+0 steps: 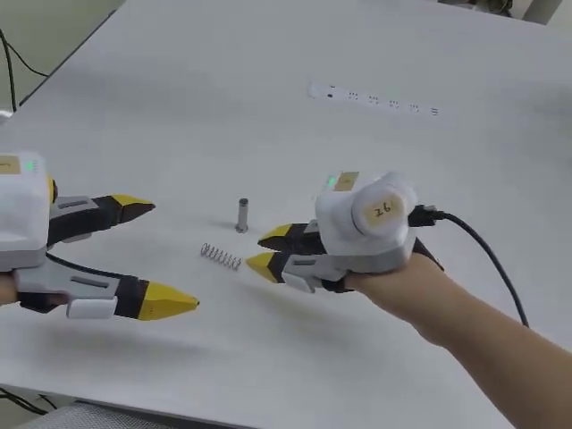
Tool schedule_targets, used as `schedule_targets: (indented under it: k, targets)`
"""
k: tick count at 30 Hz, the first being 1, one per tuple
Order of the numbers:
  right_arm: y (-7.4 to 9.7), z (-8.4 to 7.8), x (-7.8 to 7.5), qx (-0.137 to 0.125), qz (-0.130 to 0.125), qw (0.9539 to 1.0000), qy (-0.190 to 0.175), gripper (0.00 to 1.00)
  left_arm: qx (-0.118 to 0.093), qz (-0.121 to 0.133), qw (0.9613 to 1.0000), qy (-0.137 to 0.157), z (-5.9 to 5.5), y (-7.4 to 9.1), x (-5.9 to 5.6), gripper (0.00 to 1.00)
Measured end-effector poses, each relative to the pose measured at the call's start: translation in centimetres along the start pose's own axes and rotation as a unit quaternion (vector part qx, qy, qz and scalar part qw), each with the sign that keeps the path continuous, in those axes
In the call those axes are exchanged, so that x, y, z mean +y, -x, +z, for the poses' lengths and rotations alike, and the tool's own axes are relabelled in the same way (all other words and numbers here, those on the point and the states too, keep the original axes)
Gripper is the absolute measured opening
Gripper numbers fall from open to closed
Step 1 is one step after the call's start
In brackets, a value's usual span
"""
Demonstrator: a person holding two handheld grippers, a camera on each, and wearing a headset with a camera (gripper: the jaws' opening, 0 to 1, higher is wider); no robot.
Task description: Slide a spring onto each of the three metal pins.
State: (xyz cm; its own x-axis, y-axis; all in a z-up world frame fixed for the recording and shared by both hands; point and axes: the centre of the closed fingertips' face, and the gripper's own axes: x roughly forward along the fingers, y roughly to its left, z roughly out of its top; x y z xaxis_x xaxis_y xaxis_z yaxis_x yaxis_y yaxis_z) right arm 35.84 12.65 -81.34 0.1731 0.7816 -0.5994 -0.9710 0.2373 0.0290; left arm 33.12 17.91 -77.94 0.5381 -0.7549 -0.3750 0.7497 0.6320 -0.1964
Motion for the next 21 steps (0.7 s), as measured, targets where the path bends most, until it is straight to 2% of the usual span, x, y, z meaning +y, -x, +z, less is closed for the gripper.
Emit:
schedule_targets:
  k: [10,21]
  targets:
    - [-2.1,0.3,-0.1,0.011,-0.004,0.9999,0.002,0.13,0.002,-0.003,1.0,-0.001,0.1,-0.1,0.0,0.9]
    - [-4.5,-0.5,0.0,0.034,-0.009,0.9994,0.008,0.13,0.005,-0.003,1.0,0.0,-0.1,0.1,0.1,0.89]
